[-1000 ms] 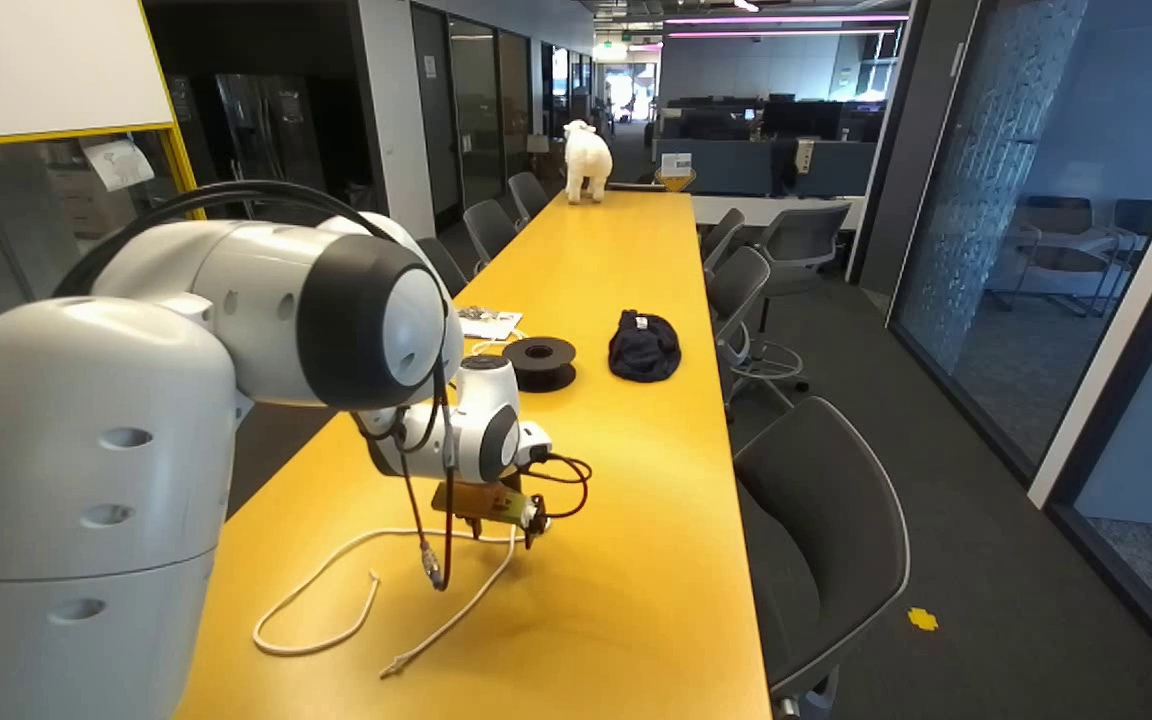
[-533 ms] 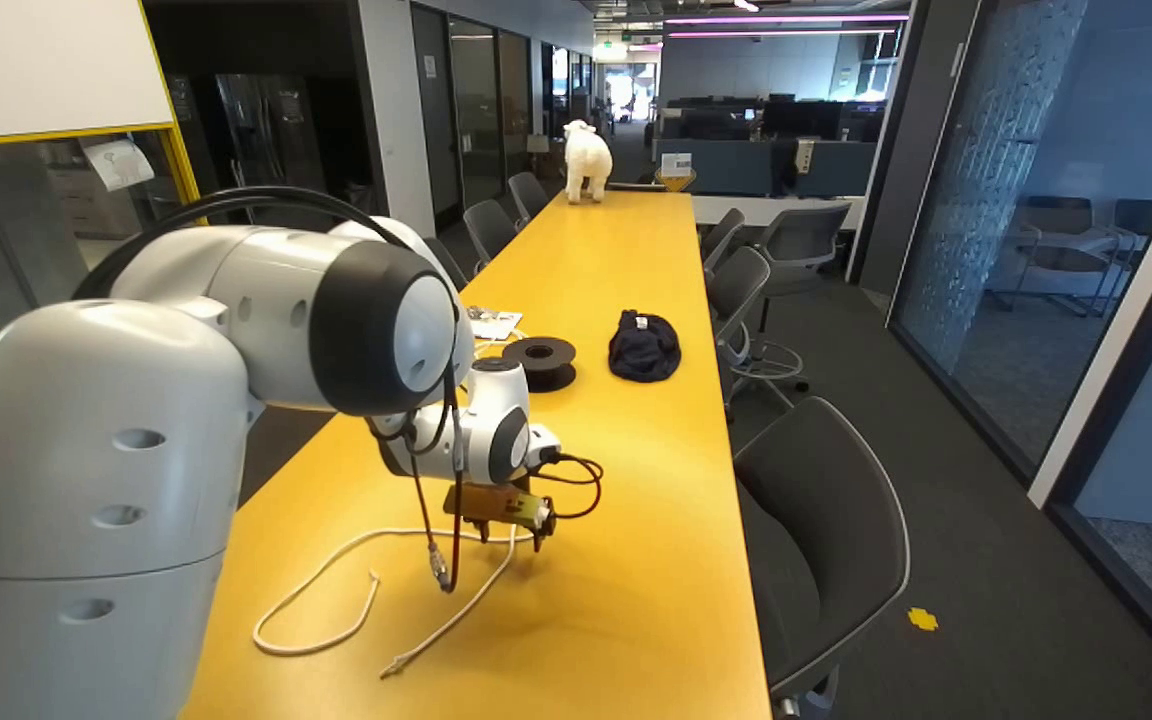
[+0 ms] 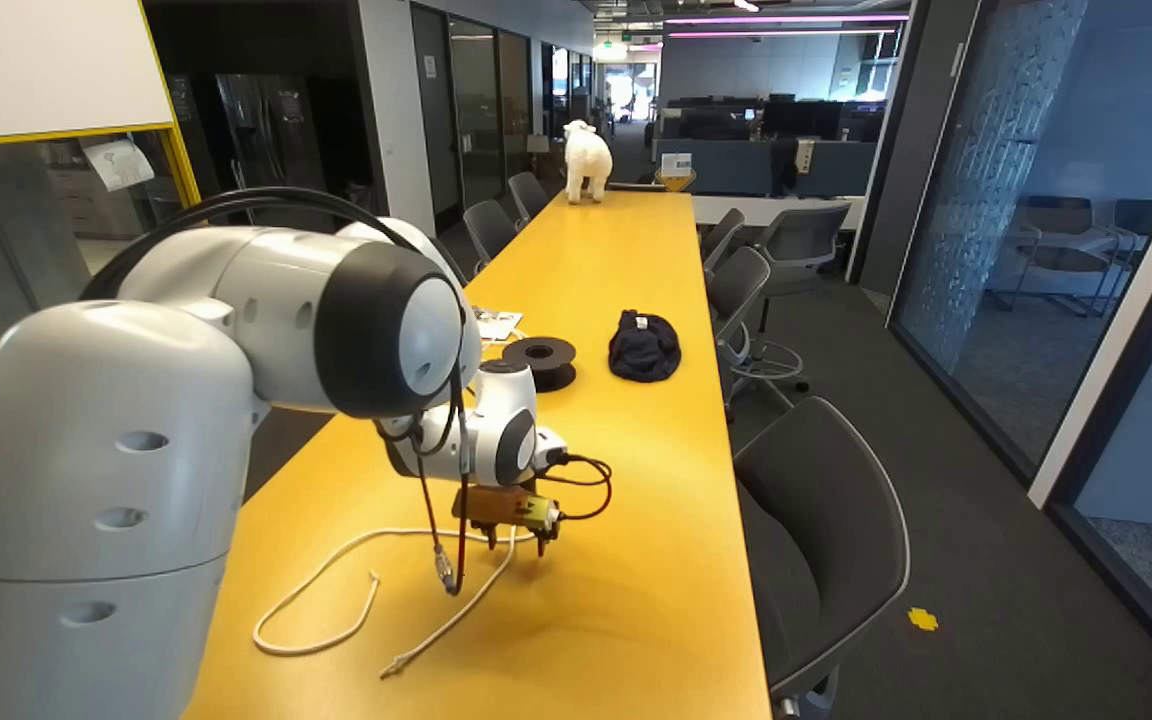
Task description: Unfold the rope on the table
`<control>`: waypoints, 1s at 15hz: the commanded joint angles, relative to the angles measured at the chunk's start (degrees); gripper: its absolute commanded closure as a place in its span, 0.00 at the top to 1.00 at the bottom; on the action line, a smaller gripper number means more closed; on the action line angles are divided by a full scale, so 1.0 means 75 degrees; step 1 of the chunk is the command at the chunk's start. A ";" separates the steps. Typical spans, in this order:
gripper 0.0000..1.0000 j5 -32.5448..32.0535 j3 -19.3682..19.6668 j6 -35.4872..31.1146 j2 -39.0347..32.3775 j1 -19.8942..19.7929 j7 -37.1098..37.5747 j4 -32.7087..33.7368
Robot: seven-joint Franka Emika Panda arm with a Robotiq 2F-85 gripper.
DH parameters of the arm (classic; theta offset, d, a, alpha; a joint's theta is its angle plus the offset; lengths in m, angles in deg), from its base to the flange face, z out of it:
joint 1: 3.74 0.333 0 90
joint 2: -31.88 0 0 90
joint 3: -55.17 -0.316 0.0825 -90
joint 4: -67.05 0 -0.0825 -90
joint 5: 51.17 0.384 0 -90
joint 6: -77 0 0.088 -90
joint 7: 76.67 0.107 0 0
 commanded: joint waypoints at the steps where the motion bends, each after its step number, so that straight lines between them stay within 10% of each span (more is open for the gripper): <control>1: 0.58 0.0189 -0.0120 0.0048 -0.0039 -0.0126 -0.0298 0.0093; 8: 0.05 0.0277 -0.0170 0.0073 -0.0049 -0.0143 -0.0310 0.0108; 15: 0.01 0.1693 -0.0950 0.1195 0.0195 -0.1194 -0.1362 0.0508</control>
